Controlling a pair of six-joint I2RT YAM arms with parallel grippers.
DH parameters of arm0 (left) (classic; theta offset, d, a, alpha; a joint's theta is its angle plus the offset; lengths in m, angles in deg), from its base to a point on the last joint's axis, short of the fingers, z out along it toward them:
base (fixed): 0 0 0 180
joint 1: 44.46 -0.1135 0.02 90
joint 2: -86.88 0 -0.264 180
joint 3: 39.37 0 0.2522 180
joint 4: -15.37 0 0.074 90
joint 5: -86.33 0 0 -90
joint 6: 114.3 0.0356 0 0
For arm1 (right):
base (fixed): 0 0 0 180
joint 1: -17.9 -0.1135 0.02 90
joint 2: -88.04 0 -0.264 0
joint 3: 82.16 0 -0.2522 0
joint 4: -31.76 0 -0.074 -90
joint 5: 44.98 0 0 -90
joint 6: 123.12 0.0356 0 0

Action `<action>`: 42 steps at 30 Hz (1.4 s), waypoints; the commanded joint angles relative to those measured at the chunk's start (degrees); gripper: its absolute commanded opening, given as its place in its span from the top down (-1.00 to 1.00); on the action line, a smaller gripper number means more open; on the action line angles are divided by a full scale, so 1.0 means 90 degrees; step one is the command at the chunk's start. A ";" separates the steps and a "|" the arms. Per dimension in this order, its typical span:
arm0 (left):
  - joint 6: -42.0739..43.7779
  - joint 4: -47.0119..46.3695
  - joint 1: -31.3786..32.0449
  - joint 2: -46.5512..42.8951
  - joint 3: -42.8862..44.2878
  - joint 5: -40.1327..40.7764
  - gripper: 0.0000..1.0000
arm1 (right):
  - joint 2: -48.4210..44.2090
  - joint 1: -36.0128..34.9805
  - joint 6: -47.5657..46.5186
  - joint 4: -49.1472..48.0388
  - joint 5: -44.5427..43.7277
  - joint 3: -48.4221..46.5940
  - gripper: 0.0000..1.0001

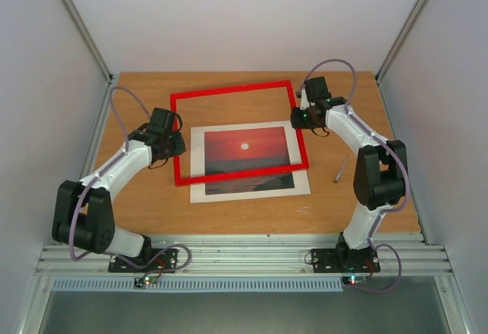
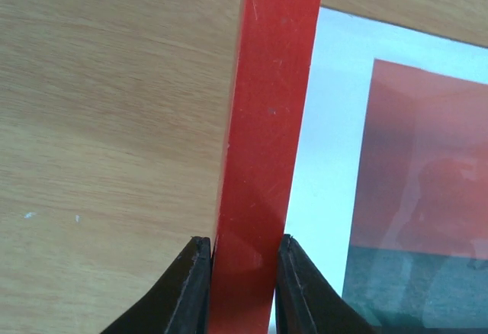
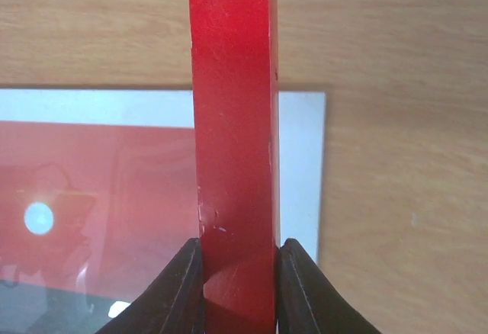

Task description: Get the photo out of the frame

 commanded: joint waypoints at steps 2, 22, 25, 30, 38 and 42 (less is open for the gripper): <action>-0.0382 -0.0339 -0.0668 0.0138 -0.0045 -0.0471 0.99 | 0.0532 -0.0171 0.0562 -0.0028 0.1357 -0.0776 0.95; -0.0552 -0.0549 -0.2005 -0.0303 -0.1342 -0.0573 0.99 | 0.2541 -0.1333 0.0610 -0.0046 0.1764 -0.2365 0.65; -0.0485 -0.0501 -0.2001 -0.0062 -0.1342 -0.0570 0.77 | 0.2705 -0.1351 0.0668 -0.0112 0.1770 -0.2391 0.66; -0.0392 -0.0437 -0.1997 0.0128 -0.1372 -0.0572 0.36 | 0.2870 -0.1353 0.0684 -0.0160 0.1829 -0.2416 0.75; -0.0376 -0.0199 -0.1994 -0.0192 -0.1399 -0.0123 -0.22 | 0.2874 -0.1354 0.0660 -0.0132 0.1714 -0.2334 0.50; -0.0253 0.0071 -0.1874 -0.0509 -0.1309 -0.0095 -0.44 | 0.2719 -0.1354 0.0620 -0.0097 0.1653 -0.2289 0.14</action>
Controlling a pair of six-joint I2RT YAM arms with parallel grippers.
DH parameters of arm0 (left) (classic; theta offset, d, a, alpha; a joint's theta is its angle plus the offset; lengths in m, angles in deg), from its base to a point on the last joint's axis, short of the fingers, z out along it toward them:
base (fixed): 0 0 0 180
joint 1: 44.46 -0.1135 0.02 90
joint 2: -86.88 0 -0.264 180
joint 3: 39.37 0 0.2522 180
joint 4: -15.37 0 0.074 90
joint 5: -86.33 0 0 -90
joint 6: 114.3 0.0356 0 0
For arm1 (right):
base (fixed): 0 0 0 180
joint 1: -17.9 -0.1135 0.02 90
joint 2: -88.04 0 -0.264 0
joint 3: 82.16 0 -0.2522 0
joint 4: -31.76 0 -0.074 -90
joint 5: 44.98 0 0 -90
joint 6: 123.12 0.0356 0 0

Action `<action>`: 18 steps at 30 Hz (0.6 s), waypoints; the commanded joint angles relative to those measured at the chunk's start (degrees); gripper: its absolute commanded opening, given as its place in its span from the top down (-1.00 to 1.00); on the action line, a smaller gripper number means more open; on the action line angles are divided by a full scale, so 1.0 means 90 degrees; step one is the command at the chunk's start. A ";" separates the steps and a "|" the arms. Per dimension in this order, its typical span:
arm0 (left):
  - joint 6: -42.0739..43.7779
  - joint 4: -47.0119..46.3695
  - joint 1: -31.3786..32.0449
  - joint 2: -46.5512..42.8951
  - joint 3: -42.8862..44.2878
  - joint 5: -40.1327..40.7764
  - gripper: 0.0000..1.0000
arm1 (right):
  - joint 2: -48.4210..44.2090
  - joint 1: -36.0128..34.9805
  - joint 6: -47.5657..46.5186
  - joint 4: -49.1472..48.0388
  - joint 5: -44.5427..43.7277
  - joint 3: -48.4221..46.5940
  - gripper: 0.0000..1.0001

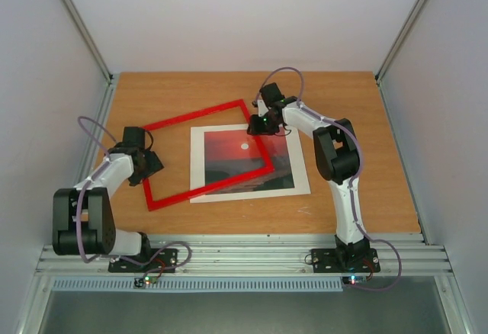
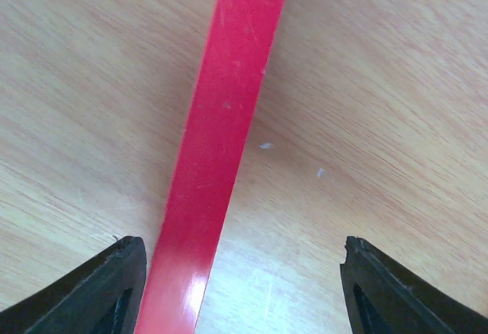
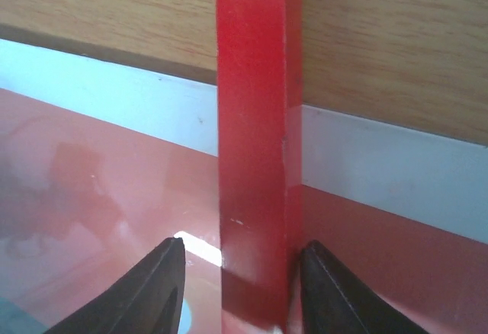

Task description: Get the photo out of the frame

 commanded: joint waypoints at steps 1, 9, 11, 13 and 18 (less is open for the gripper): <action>0.0070 0.0169 0.0138 -0.0449 0.0049 0.0105 -0.47 | -0.0241 -0.0079 0.0114 -0.0069 0.0375 -0.0093 0.13; 0.0116 0.0269 0.0421 -0.0629 0.0098 0.0224 -0.54 | -0.0485 -0.0079 0.0046 0.0009 0.0316 0.0024 -0.14; 0.0225 0.0337 0.0853 -0.0822 0.0211 0.0306 -0.60 | -0.0708 -0.0065 0.0021 -0.0019 0.0244 0.0154 -0.29; 0.0287 0.0318 0.1209 -0.0915 0.0250 0.0224 -0.62 | -0.0956 -0.0037 -0.0024 -0.0020 0.0163 0.0282 -0.43; 0.0494 0.0320 0.2305 -0.0899 0.0338 0.0165 -0.63 | -0.1782 0.0150 -0.0098 -0.0028 -0.0050 0.0902 -0.71</action>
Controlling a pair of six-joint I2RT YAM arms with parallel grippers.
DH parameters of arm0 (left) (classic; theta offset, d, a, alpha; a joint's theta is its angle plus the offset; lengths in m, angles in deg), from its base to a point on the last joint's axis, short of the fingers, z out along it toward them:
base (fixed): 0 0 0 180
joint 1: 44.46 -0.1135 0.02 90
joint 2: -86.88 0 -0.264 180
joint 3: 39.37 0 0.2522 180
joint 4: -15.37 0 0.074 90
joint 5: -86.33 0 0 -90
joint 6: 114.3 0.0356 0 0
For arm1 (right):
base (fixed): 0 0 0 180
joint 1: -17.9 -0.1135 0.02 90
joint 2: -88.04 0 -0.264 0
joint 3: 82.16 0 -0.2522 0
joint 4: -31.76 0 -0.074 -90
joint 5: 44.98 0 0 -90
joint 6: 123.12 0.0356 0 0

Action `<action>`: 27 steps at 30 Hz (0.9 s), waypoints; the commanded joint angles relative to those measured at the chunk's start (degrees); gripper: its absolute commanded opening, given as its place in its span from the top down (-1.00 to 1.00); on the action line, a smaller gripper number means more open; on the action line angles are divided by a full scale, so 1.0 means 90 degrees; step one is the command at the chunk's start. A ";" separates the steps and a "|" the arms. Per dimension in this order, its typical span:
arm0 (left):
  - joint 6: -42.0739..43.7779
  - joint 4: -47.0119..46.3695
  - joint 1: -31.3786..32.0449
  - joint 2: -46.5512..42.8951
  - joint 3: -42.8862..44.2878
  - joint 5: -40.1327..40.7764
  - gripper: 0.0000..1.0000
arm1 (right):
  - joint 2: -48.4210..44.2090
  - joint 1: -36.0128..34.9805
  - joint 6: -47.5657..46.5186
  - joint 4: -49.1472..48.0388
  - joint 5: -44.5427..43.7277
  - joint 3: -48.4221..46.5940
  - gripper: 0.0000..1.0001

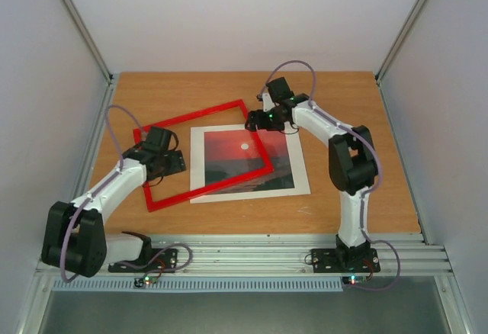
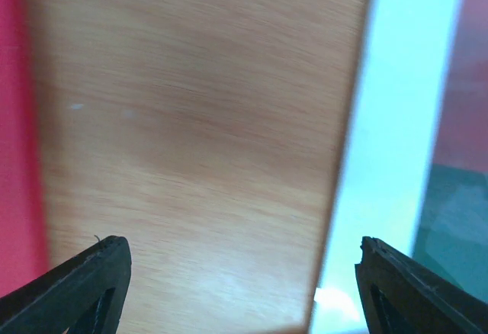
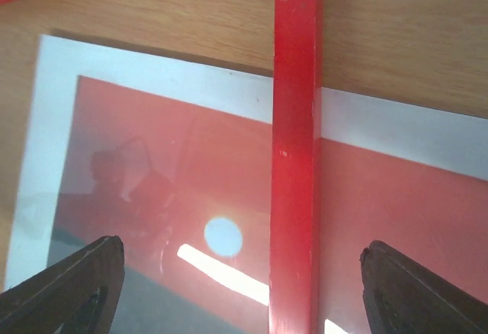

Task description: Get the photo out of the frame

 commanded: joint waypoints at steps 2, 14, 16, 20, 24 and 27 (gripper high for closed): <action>0.0379 -0.0054 0.1125 0.0040 0.0227 -0.0122 -0.64 | -0.1188 0.0219 -0.0106 -0.0043 -0.0280 0.0776 -0.75; 0.1536 -0.0246 0.3432 0.1157 0.1155 0.0170 -0.66 | -0.2791 0.1305 0.0369 -0.0612 0.0439 0.3412 -0.80; 0.1728 -0.0334 0.3575 0.1509 0.1322 -0.0010 -0.66 | -0.2897 0.1384 0.0398 -0.0734 0.0575 0.3680 -0.80; 0.1973 -0.0584 0.3838 0.2088 0.1579 -0.0308 -0.65 | -0.3018 0.1435 0.0358 -0.0802 0.0582 0.3976 -0.80; 0.2109 -0.0653 0.3933 0.2710 0.1870 -0.0390 -0.61 | -0.3029 0.1452 0.0353 -0.0865 0.0628 0.4114 -0.80; 0.2161 -0.0690 0.3952 0.3025 0.2030 -0.0404 -0.54 | -0.3010 0.1462 0.0353 -0.0897 0.0646 0.4155 -0.80</action>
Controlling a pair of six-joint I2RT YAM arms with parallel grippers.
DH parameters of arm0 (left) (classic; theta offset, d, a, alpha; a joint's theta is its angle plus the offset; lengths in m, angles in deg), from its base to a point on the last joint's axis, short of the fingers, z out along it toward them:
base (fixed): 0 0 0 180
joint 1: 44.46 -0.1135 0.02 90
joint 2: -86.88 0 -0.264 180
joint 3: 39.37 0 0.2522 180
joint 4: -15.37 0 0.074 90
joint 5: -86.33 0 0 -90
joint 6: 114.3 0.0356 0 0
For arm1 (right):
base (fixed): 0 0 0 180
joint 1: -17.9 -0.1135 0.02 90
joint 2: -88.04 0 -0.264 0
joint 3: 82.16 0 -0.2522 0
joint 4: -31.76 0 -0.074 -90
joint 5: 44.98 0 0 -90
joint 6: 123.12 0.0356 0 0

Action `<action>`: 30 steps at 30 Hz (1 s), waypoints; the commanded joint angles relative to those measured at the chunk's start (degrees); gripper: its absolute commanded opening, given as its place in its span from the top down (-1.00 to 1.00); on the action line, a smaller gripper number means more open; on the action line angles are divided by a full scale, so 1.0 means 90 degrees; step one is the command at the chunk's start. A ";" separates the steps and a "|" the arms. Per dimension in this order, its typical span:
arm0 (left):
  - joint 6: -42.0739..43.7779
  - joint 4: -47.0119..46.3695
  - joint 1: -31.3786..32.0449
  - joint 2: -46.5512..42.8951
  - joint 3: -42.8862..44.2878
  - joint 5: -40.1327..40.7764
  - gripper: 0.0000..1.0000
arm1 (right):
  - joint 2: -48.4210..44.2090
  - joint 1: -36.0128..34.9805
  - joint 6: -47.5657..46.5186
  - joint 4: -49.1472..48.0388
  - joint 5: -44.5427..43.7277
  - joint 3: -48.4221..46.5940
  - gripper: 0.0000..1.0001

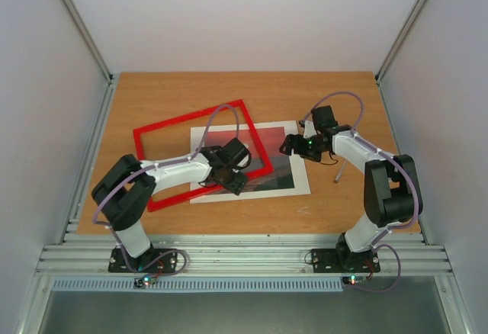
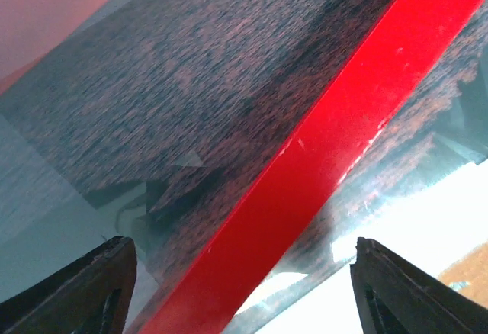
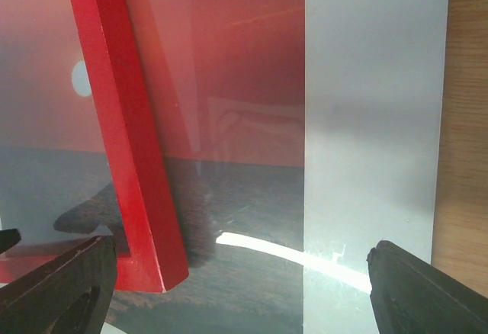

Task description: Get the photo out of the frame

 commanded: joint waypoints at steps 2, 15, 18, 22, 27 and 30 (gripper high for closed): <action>0.0275 -0.0317 0.0032 0.0440 0.0357 -0.0086 -0.47 | -0.0112 0.0024 0.0030 -0.0199 0.0138 0.0105 -0.80; 0.0309 -0.0188 0.0032 0.0942 0.0740 0.0287 0.04 | -0.0032 0.0051 0.0025 -0.0277 0.0221 0.0152 -0.80; 0.0326 -0.0141 0.0031 0.0964 0.0790 0.0322 0.08 | -0.0031 0.0052 0.0015 -0.0286 0.0219 0.0164 -0.80; 0.0348 -0.0075 0.0025 0.0951 0.0817 0.0425 0.18 | 0.0003 0.0053 0.0015 -0.0292 0.0263 0.0154 -0.80; 0.0343 0.0026 -0.0134 0.0727 0.0815 0.0672 0.43 | -0.0039 0.0053 0.0005 -0.0278 0.0265 0.0150 -0.80; 0.0329 0.0103 -0.0375 0.0570 0.0811 0.0919 0.53 | -0.0051 0.0053 -0.0005 -0.0258 0.0278 0.0143 -0.80</action>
